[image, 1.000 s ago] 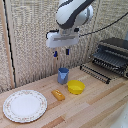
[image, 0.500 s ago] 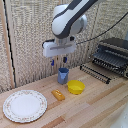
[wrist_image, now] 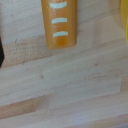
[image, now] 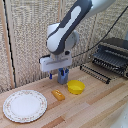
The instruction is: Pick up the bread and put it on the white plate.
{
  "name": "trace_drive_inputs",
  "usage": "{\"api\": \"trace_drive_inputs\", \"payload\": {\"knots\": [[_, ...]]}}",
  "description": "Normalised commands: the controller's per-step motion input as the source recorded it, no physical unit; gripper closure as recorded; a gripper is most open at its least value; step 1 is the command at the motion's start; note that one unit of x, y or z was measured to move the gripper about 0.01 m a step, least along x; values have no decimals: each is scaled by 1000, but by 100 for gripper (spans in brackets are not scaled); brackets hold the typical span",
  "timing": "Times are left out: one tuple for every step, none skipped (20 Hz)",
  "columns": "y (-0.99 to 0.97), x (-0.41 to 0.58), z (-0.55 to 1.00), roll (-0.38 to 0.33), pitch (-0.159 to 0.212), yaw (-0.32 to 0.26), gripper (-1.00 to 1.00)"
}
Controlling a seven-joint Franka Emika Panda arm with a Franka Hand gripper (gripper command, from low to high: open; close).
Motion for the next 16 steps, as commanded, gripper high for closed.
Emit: {"api": "trace_drive_inputs", "payload": {"knots": [[137,0,-600,-25,70,20,-100],[134,0,-609,-24,69,20,-100],[120,-3,-583,-24,64,21,-100],[131,-6,-557,-33,57,22,-100],[120,0,-531,-34,48,27,-100],[106,0,-506,-31,36,37,-100],[109,0,-483,-31,21,45,-100],[109,0,-431,-35,5,50,-100],[151,0,-409,-58,2,49,-100],[157,0,-377,-64,0,48,-100],[200,0,-334,-83,0,44,-100],[203,0,-283,-87,0,48,-100],[183,0,-243,-79,0,44,-100],[240,0,-234,-96,0,35,100],[163,0,-186,-58,0,35,100],[200,-3,-166,-48,0,24,100]]}}
